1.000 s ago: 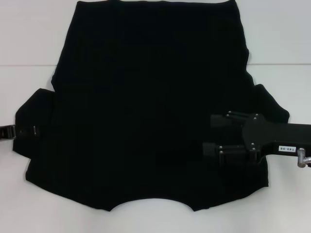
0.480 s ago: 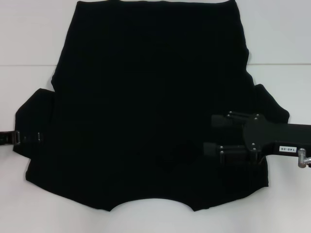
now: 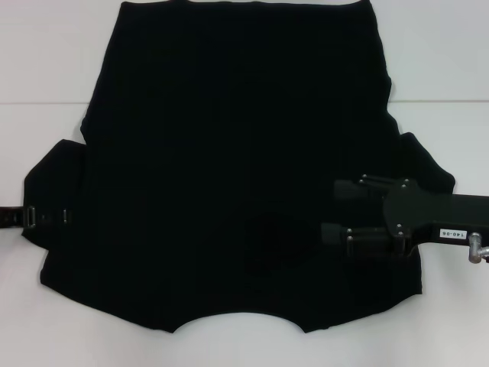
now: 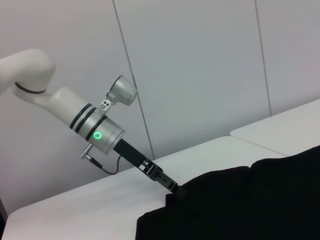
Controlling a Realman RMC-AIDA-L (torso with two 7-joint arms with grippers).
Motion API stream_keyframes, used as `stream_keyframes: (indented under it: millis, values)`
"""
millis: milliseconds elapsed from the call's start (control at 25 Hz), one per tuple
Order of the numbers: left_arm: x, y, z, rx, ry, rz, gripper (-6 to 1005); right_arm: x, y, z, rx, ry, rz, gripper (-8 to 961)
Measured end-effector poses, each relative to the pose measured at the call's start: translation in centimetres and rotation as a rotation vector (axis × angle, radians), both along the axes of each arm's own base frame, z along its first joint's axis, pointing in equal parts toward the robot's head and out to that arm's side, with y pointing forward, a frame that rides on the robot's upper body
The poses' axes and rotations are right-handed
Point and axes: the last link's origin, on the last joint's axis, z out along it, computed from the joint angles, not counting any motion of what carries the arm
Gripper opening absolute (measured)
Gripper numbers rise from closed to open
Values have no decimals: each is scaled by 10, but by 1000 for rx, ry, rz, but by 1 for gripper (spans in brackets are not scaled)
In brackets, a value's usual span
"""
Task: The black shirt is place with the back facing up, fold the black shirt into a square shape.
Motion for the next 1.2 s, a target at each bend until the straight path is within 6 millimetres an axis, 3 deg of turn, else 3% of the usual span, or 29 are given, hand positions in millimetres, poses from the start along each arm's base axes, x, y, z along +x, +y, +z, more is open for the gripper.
stream_keyframes:
  millis: [400,720,920,1200]
  values:
    - [-3,0,4,9,16,14,830,0,1,1,5,0,-2,897]
    - [-7,-1,4,20,37,24,610,1,1,2,10,2,-5,893]
    - [-8,-1,4,18,42,24,370,1,1,3,9,6,-4,891]
    - [-11,-2,2,17,62,30,136,1,1,3,11,6,-3,888]
